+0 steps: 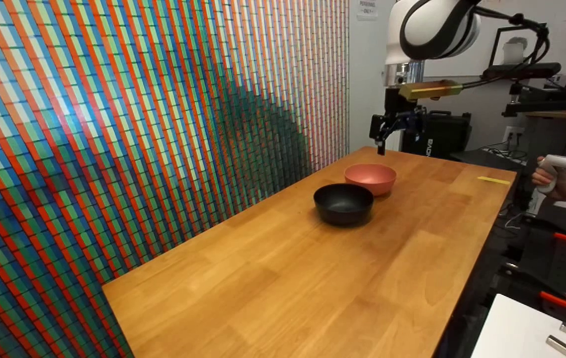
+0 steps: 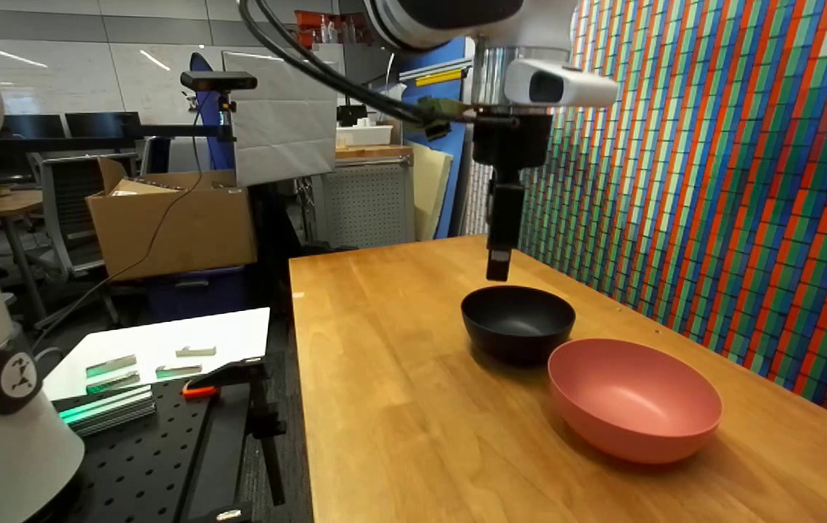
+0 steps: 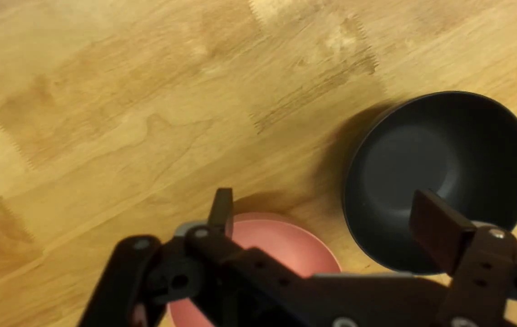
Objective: Put the left bowl in the right bowl
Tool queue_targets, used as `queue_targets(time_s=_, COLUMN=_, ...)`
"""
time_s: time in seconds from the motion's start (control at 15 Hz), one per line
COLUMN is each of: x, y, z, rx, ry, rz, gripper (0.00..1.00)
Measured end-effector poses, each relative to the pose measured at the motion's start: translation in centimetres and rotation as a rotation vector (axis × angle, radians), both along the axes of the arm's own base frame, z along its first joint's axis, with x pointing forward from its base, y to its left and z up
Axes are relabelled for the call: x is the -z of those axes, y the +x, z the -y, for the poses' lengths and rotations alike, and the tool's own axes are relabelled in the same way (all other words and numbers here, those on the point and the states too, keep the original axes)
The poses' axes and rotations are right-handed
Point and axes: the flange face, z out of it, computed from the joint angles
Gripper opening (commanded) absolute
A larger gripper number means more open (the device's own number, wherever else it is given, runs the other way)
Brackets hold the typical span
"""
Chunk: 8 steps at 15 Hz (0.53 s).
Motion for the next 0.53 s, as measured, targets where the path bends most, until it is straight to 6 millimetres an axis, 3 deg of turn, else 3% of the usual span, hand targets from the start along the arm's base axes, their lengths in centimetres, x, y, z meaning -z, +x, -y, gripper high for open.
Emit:
queue_targets(time_s=0.27, x=5.2, y=1.7, z=-3.0, rx=0.015, ry=-0.021, rz=-0.028, gripper=1.0)
queue_targets(time_s=0.53, x=8.5, y=2.7, z=-5.4, rx=0.005, ry=-0.052, rz=-0.004, gripper=1.0)
